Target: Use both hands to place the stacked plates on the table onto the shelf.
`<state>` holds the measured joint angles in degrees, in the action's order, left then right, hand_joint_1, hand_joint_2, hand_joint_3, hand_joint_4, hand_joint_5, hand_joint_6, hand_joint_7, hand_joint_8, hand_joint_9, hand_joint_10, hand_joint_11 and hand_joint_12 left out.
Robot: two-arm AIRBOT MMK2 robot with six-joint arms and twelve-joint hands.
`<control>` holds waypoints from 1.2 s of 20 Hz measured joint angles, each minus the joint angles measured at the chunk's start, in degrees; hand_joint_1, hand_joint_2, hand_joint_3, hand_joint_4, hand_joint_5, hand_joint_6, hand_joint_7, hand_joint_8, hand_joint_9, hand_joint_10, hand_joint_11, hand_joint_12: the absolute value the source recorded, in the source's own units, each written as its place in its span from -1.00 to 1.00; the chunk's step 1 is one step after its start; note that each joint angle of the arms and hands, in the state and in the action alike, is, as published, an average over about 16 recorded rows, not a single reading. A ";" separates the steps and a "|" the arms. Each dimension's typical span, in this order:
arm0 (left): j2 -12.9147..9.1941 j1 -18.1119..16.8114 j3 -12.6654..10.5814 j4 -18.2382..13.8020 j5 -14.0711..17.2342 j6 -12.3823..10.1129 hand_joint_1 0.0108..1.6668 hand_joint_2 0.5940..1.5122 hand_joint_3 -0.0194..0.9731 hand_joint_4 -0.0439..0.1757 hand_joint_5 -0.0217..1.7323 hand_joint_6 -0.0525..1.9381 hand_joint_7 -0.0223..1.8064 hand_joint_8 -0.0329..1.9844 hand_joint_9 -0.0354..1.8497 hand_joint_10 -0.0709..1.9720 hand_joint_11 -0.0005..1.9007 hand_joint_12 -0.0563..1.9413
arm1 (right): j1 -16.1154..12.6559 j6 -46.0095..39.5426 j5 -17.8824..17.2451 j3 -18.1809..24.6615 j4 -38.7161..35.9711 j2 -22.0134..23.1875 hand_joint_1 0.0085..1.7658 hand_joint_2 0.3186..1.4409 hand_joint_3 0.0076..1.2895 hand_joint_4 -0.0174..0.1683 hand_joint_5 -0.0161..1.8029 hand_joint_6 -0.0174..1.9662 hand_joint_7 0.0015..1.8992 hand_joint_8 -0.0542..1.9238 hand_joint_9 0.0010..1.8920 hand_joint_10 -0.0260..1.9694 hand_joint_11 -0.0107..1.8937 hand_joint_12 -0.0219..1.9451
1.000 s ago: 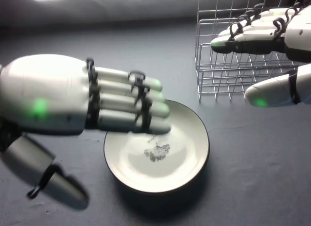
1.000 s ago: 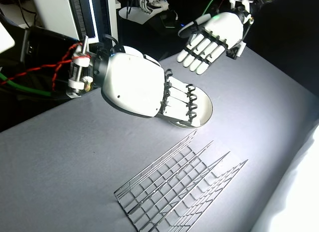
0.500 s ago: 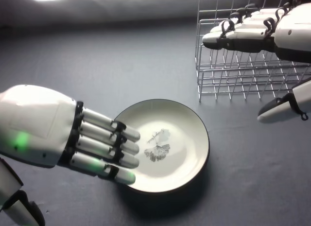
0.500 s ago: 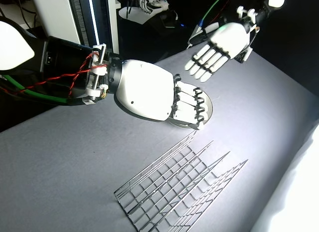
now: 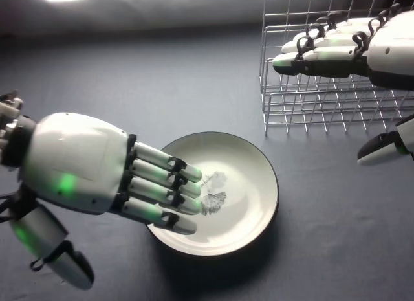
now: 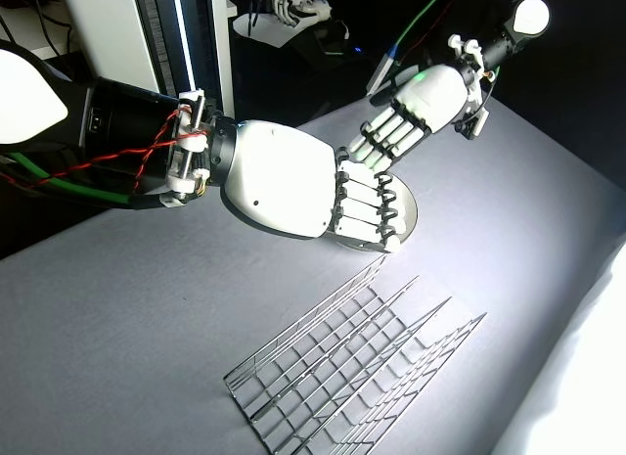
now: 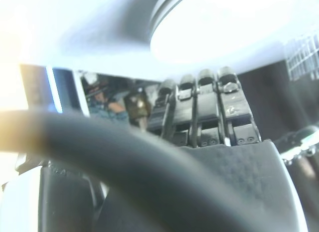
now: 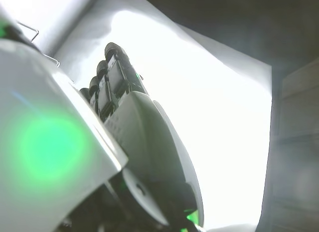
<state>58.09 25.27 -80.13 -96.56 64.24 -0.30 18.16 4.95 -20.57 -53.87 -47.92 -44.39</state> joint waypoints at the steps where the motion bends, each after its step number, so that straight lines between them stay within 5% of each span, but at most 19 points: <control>1: 0.49 0.09 -0.39 -0.38 -0.64 0.02 -0.99 0.15 -0.91 -0.58 -0.95 -0.94 -0.96 -0.98 -0.95 -0.92 -0.98 -0.96 | 0.12 0.03 -0.09 -0.02 -0.02 0.00 0.16 0.05 -0.99 -0.85 -0.90 -0.97 -0.96 -0.94 -0.95 -0.97 -0.97 -0.71; 14: 3.92 1.63 -5.69 -4.65 -4.56 -1.69 -0.99 0.17 -0.92 -0.61 -0.96 -0.95 -0.96 -0.98 -0.94 -0.92 -0.98 -0.95 | 0.79 0.34 -1.18 -0.09 -0.12 0.09 0.03 0.09 -0.99 -0.85 -0.72 -0.97 -0.79 -0.94 -0.79 -0.97 -0.97 -0.25; 24: 5.08 2.50 -8.06 -6.76 -3.88 -2.50 -0.99 0.14 -0.93 -0.63 -0.98 -0.95 -0.97 -0.98 -0.94 -0.92 -0.98 -0.95 | 1.34 0.82 -2.43 -0.09 -0.20 0.29 0.03 0.10 -0.99 -0.85 -0.71 -0.97 -0.77 -0.94 -0.78 -0.97 -0.97 -0.25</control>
<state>63.17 27.77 -88.19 -103.32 60.35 -2.80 19.50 5.77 -23.00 -53.96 -48.12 -44.10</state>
